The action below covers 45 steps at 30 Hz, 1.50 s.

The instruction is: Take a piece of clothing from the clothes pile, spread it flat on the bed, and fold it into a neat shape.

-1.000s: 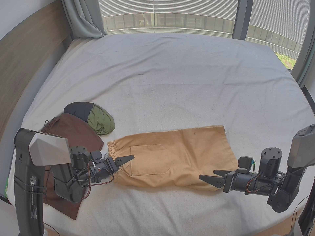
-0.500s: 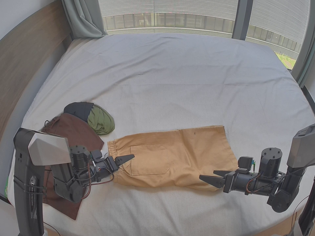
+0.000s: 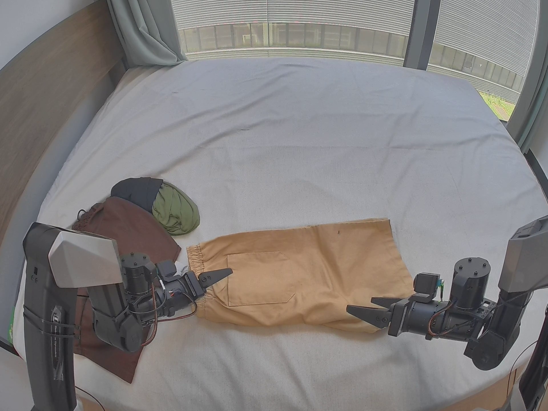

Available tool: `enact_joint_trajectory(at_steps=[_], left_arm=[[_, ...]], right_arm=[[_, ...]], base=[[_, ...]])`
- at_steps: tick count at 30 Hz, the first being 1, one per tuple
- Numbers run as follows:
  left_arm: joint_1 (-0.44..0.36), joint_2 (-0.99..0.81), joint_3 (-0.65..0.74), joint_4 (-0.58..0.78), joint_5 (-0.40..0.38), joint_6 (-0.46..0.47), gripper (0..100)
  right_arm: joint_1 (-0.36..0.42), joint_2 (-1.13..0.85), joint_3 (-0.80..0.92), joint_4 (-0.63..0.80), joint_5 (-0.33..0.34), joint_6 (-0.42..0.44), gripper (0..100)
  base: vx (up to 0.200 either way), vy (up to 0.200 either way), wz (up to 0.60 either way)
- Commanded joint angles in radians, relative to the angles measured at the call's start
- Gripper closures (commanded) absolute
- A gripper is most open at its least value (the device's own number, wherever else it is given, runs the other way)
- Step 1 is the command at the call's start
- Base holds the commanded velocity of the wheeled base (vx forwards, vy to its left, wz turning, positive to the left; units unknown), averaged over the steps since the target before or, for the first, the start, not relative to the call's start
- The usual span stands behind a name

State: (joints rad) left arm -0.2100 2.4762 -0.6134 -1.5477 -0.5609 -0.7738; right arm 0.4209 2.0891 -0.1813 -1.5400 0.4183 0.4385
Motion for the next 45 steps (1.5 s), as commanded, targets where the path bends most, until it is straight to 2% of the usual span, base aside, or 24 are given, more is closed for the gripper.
enact_joint_trajectory(at_steps=[1, 30, 37, 42, 45], left_arm=[[0.001, -0.002, -0.002, 0.0, -0.001, -0.001, 100], [0.038, -0.103, 0.007, 0.0, -0.027, -0.001, 100], [0.057, -0.148, 0.024, 0.0, -0.065, -0.001, 100], [0.095, -0.209, 0.072, 0.0, -0.133, 0.001, 100], [0.138, -0.257, 0.106, 0.0, -0.212, 0.007, 100]], right_arm=[[0.001, 0.006, -0.001, 0.0, 0.0, 0.0, 0], [-0.002, 0.015, 0.003, -0.002, 0.0, -0.001, 0], [-0.002, 0.015, 0.003, -0.002, 0.0, 0.0, 0], [-0.004, 0.022, 0.003, -0.002, 0.0, -0.001, 0], [-0.005, 0.028, 0.002, -0.002, 0.0, -0.001, 0]], base=[[0.0, 0.0, 0.0], [0.0, 0.0, 0.0], [0.0, 0.0, 0.0], [0.0, 0.0, 0.0], [0.0, 0.0, 0.0]])
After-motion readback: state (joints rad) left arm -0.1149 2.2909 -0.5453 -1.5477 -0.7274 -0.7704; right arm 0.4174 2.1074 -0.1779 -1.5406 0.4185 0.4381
